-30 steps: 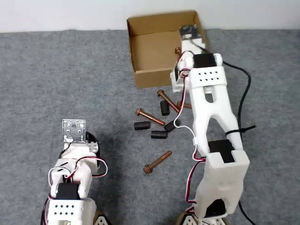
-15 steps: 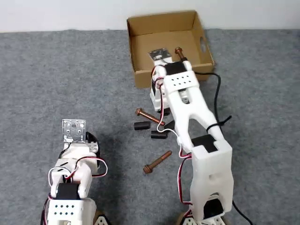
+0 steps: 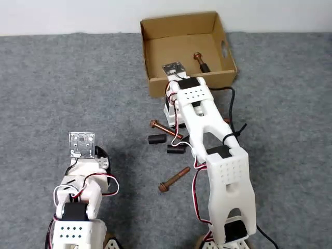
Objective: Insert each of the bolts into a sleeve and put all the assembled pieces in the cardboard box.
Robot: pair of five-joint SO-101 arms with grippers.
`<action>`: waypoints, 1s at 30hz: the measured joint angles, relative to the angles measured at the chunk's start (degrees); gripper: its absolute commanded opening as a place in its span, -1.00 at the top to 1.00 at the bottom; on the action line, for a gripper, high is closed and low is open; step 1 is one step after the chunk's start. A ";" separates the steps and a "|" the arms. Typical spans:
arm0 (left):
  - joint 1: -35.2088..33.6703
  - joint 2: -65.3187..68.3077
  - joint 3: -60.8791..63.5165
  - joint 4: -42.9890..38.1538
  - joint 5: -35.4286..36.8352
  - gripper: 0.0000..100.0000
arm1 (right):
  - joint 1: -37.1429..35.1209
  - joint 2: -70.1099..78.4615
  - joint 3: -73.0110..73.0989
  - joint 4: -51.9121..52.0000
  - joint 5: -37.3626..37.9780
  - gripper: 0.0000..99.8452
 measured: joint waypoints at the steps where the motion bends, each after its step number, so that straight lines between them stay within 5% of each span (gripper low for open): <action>1: 0.00 0.00 0.00 0.00 0.00 0.99 | 0.18 0.09 -0.26 0.00 0.00 0.98; 14: 0.00 0.00 0.00 0.00 0.00 0.99 | -0.26 -2.02 -4.04 10.11 -0.70 0.98; 21: 0.00 0.00 0.00 0.00 0.00 0.99 | -0.09 -13.45 -4.75 23.03 -9.85 0.98; 30: 0.00 0.00 0.00 0.00 0.00 0.99 | -0.18 -34.73 -1.05 23.74 -13.63 0.98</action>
